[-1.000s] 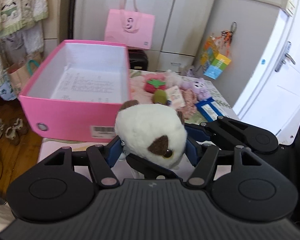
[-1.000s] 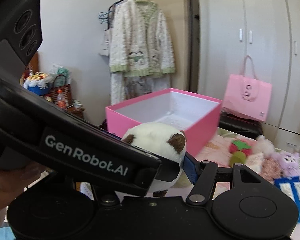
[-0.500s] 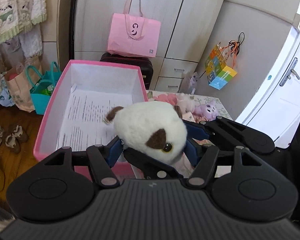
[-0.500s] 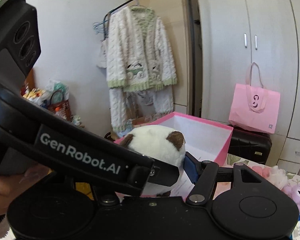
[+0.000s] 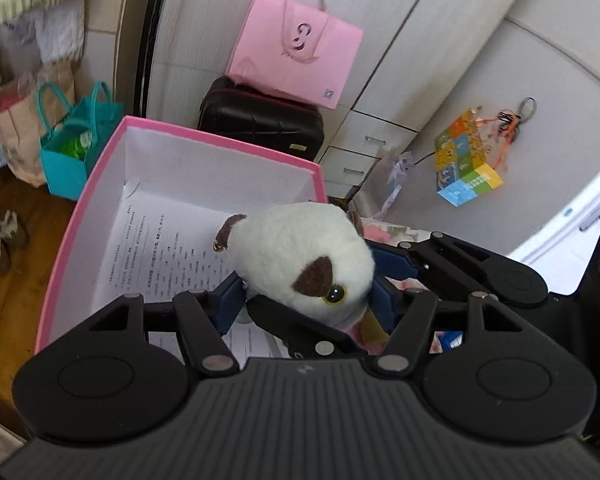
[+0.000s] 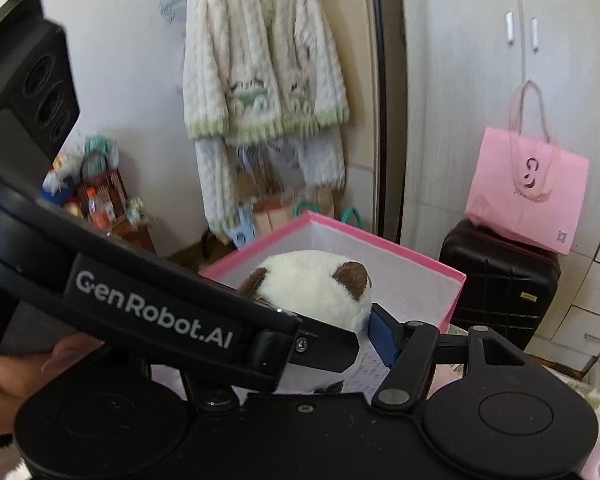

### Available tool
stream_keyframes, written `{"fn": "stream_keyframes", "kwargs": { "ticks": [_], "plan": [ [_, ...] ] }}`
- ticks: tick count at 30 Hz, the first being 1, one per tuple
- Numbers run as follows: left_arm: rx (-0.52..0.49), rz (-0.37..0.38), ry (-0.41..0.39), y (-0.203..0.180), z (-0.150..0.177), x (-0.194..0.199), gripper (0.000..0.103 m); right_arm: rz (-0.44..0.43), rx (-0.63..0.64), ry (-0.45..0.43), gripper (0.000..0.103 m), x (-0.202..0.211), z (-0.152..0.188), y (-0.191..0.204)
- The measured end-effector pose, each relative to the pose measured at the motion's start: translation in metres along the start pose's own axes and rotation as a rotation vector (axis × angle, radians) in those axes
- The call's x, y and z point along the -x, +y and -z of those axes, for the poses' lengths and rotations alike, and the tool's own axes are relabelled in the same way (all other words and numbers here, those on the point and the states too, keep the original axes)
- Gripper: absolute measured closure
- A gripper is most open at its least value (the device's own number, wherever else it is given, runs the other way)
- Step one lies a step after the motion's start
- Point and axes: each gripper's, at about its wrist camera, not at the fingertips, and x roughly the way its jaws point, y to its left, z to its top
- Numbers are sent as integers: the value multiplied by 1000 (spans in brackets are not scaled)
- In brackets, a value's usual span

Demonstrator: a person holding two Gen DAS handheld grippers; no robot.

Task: Organize soft objects
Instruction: 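Carry the plush cat into the pink box and open the left gripper, then move the left gripper to the orange sponge while the right gripper approaches the pink floral cloth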

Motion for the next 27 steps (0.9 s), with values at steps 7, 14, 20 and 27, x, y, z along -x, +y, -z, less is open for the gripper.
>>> {"fn": "stream_keyframes", "kwargs": {
  "ticks": [7,14,20,27],
  "plan": [
    [99,-7,34,17,-6,-48,39,-24,87,99,33,-42,2,-25],
    [157,-27,21,30,-12,-60,39,-43,149,126,32,-64,-4,-31],
    [237,-32,25,39,-10,-77,39,-22,194,154,32,-77,-2,-34],
    [163,-116,-48,34,-1,-58,30,-27,161,98,24,-57,1,-43]
  ]
}}
